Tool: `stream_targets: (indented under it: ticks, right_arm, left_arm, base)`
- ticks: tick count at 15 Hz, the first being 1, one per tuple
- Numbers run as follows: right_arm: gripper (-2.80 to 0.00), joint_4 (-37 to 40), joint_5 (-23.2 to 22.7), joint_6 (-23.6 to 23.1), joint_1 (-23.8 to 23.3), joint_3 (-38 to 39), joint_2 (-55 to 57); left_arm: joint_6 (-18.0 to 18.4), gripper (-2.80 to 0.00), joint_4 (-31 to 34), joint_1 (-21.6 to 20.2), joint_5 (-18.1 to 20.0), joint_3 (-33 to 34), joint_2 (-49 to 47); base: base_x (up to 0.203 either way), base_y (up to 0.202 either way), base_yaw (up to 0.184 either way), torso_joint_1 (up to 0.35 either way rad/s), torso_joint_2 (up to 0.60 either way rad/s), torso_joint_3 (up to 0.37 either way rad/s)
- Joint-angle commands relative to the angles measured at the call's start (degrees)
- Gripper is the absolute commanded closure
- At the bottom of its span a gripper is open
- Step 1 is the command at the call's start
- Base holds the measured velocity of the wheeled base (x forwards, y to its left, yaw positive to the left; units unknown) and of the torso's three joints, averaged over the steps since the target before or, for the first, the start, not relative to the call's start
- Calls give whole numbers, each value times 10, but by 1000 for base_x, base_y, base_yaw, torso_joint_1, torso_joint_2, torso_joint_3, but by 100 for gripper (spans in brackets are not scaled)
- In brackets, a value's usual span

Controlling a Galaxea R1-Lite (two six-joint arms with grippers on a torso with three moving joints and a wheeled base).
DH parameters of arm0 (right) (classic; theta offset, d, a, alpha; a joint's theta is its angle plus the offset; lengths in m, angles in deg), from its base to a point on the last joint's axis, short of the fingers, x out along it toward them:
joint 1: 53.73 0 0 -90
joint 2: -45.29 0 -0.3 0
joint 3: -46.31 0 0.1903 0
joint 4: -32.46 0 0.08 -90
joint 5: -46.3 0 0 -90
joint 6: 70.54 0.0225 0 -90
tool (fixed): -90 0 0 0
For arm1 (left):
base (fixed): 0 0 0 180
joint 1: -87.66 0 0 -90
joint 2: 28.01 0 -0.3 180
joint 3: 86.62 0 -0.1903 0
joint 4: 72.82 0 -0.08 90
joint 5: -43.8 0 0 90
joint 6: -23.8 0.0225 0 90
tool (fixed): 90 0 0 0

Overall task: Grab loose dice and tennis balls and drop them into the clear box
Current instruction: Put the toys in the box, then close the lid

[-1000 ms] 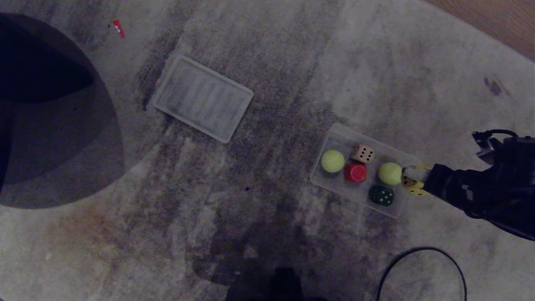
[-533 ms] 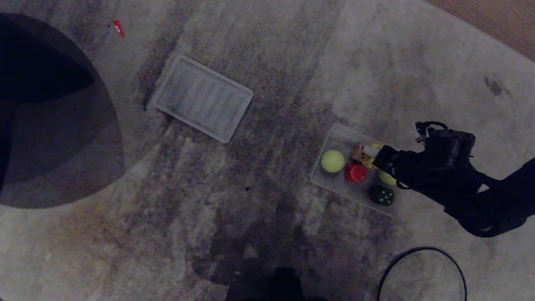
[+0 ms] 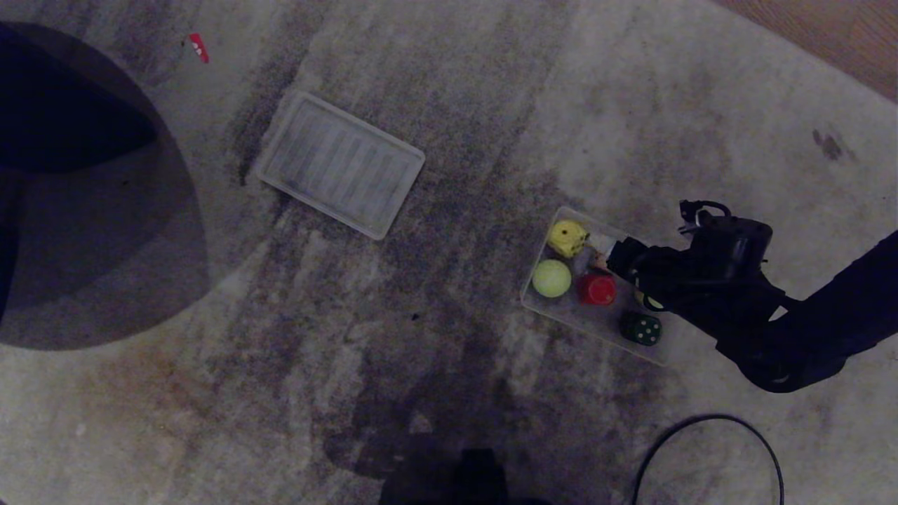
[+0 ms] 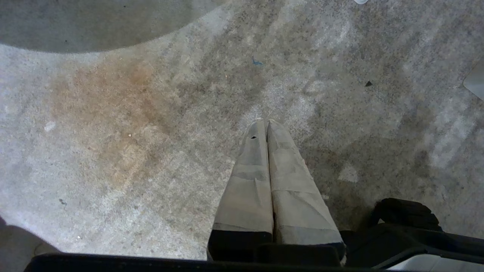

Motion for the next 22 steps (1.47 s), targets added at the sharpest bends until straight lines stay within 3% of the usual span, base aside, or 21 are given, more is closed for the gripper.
stream_targets:
  ticks: [1, 4, 5, 9, 14, 18, 22]
  right_arm:
    - [-280, -3, 1, -5, 3, 20, -37]
    - [-280, 25, 0, -11, 4, 85, -136]
    - [0, 33, -2, -14, 4, 113, -174]
    - [0, 116, -30, -35, 3, 210, -351]
    - [0, 414, -35, -89, -12, 257, -617]
    - [0, 645, -38, -184, -85, 313, -824]
    - [0, 730, -34, -251, -140, 381, -990]
  left_arm:
    - [-1, 0, 0, 0, 0, 1, -1]
    - [-1, 0, 0, 0, 0, 1, -1]
    - [-1, 0, 0, 0, 0, 1, -1]
    - [-1, 0, 0, 0, 0, 1, -1]
    - [-1, 0, 0, 0, 0, 1, -1]
    - [-1, 0, 0, 0, 0, 1, -1]
    - [-1, 0, 0, 0, 0, 1, -1]
  base:
    - [0, 0, 0, 0, 0, 0]
    - [0, 0, 0, 0, 0, 0]
    - [0, 0, 0, 0, 0, 0]
    - [0, 0, 0, 0, 0, 0]
    - [0, 0, 0, 0, 0, 0]
    - [0, 0, 0, 0, 0, 0]
    - [0, 0, 0, 0, 0, 0]
